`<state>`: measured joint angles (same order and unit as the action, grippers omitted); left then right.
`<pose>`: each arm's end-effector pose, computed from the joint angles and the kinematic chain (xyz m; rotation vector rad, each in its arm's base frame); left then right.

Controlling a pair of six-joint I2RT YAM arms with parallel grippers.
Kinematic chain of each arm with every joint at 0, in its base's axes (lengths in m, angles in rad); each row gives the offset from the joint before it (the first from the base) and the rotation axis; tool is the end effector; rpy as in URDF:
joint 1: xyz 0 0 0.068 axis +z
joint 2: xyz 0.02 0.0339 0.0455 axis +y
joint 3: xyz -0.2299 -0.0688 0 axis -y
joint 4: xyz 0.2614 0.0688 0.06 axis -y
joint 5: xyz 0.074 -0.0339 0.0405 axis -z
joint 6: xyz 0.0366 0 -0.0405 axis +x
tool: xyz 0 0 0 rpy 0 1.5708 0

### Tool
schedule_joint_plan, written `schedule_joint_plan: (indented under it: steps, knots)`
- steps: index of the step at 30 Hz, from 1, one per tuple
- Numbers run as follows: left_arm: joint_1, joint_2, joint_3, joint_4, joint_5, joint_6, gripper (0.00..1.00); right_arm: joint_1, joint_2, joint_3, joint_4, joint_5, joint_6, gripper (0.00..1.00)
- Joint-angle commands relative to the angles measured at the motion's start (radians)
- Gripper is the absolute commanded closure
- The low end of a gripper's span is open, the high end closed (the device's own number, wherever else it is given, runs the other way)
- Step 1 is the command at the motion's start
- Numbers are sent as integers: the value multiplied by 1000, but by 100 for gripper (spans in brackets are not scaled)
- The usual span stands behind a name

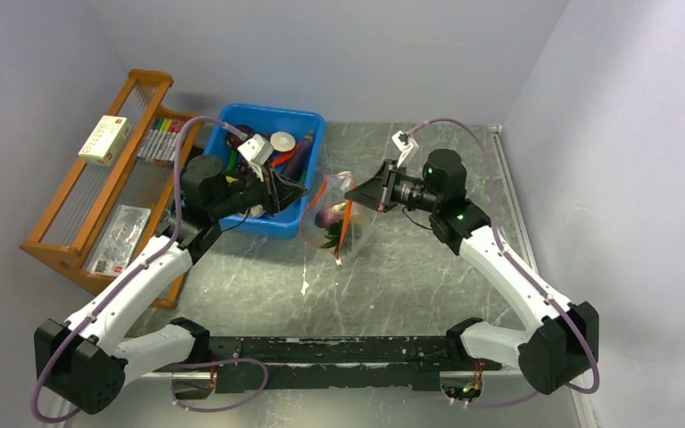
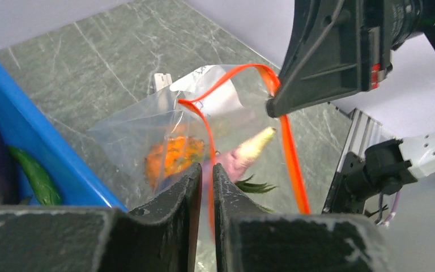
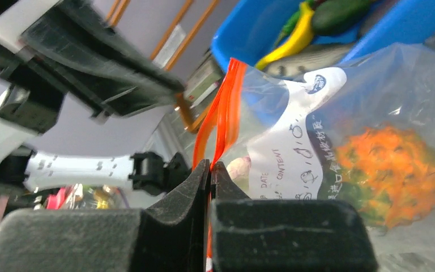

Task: Place the food in the zip-top bag and seal the zipper
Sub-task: Adjust the zipper on the food storage bag.

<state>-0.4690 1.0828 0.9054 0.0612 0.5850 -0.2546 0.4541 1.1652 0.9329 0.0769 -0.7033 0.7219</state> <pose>0.2441 -0.1464 0.3174 0.6407 1.6564 -1.0236 0.2576 0.1521 0.3072 -0.3262 1.8972 1.4323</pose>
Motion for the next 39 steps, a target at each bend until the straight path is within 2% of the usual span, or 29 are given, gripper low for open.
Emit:
schedule_joint_plan:
  steps: [1,3,5,8,11,14,16,21,24,27,29,32,36,39]
  knots:
    - [-6,-71,-12,5,-102,-92,77,17,26,148,-366,289,-202,100]
    - [-6,-84,-5,-20,-155,-103,62,25,6,186,-440,350,-253,100]
    - [-6,-87,6,-45,-171,-91,53,18,-36,189,-426,352,-252,100]
    - [-6,-86,6,-39,-170,-92,44,12,-28,236,-426,208,-274,100]
    - [-7,-74,7,-39,-157,-72,44,12,-69,184,-273,97,-224,100]
    - [-6,-20,87,-201,-263,-15,45,7,-102,163,-118,-19,-134,100]
    - [-6,4,138,-282,-269,10,42,3,-93,174,-81,-48,-79,100]
    - [-6,0,162,-292,-118,13,41,-7,-39,83,-24,-109,-8,100]
    - [-6,-14,133,-243,-54,-24,38,-16,-15,20,-64,-78,-58,100]
    - [-5,-29,84,-191,-60,-63,36,-24,36,16,-183,-67,-92,100]
    - [-5,-25,86,-203,-74,-54,36,-25,71,56,-305,-27,-168,100]
    - [-7,-15,92,-183,-25,-12,36,-24,36,52,-316,18,-189,100]
    - [-7,-12,49,-49,88,30,40,-24,26,61,-312,1,-208,100]
    - [-10,20,92,-57,95,30,48,-25,29,106,-326,-1,-222,100]
